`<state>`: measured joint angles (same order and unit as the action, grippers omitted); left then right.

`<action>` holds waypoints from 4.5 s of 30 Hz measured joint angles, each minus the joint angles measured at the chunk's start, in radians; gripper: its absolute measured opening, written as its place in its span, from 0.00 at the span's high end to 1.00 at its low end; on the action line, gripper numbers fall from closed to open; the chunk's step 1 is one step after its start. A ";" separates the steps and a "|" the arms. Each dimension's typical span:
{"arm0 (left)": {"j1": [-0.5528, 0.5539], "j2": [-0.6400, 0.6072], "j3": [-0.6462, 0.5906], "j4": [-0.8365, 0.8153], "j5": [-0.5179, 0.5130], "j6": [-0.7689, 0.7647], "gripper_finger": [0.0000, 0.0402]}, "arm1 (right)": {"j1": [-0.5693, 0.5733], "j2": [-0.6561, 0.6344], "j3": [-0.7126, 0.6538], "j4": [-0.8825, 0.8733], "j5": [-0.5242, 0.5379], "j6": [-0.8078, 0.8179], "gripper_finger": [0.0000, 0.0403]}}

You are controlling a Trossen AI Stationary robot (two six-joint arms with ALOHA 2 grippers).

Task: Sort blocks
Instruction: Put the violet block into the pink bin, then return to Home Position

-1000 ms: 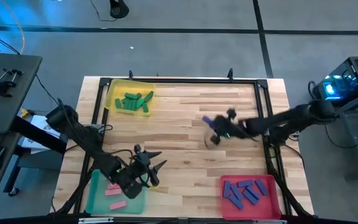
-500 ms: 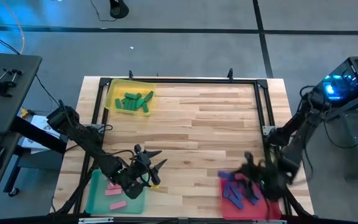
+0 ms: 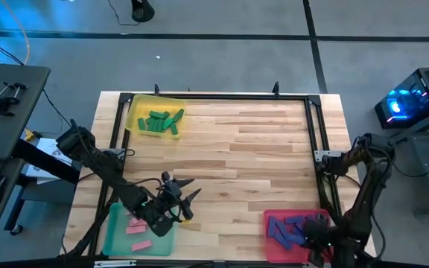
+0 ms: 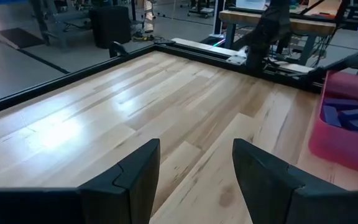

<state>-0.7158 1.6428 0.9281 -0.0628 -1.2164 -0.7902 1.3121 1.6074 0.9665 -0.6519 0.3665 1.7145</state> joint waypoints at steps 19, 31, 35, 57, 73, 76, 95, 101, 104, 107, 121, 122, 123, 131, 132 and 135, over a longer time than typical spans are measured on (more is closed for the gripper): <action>0.171 0.000 0.000 0.319 0.375 0.307 0.53 | -0.337 -0.063 0.000 -0.015 -0.084 -0.533 0.32; 0.318 -0.091 -0.080 0.518 0.637 0.550 0.54 | -0.701 -0.222 -0.045 0.172 -0.092 -1.358 0.56; 0.391 -0.210 -0.278 0.674 0.697 0.558 0.57 | -0.761 -0.431 -0.242 0.372 -0.114 -1.405 0.62; 0.949 -0.890 -0.918 0.911 1.319 0.372 0.80 | -1.348 -1.292 -0.865 0.879 -0.705 -1.464 0.64; 0.898 -1.088 -0.917 0.740 1.439 0.540 0.82 | -1.358 -1.486 -0.957 0.810 -0.716 -1.501 0.64; 0.843 -1.150 -0.917 0.675 1.434 0.601 0.82 | -1.358 -1.485 -0.957 0.788 -0.715 -1.518 0.64; 0.473 -1.474 -0.917 0.203 0.985 0.788 0.99 | -1.356 -1.482 -0.957 0.684 -0.482 -1.584 0.64; 0.436 -1.497 -0.917 0.118 0.891 0.799 1.00 | -1.358 -1.476 -0.957 0.673 -0.392 -1.597 0.64; 0.432 -1.494 -0.917 0.117 0.892 0.800 1.00 | -1.358 -1.476 -0.957 0.669 -0.347 -1.540 0.64; 0.432 -1.493 -0.917 0.117 0.891 0.796 1.00 | -1.358 -1.477 -0.957 0.669 -0.348 -1.507 0.64; 0.433 -1.493 -0.917 0.117 0.892 0.795 1.00 | -1.358 -1.477 -0.957 0.668 -0.350 -1.513 0.64; 0.433 -1.493 -0.917 0.117 0.892 0.795 1.00 | -1.358 -1.477 -0.957 0.668 -0.350 -1.513 0.64; 0.433 -1.493 -0.917 0.117 0.892 0.795 1.00 | -1.358 -1.477 -0.957 0.668 -0.350 -1.513 0.64; 0.433 -1.492 -0.917 0.117 0.892 0.795 1.00 | -1.358 -1.477 -0.957 0.668 -0.351 -1.513 0.64; 0.433 -1.492 -0.917 0.117 0.892 0.794 1.00 | -1.358 -1.477 -0.957 0.668 -0.351 -1.513 0.64; 0.433 -1.492 -0.917 0.117 0.892 0.794 1.00 | -1.358 -1.477 -0.957 0.667 -0.351 -1.513 0.64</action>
<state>-0.2832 0.1505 0.0116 0.0540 -0.3248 0.0040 -0.0460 0.1303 0.0097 0.0156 0.0154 0.2015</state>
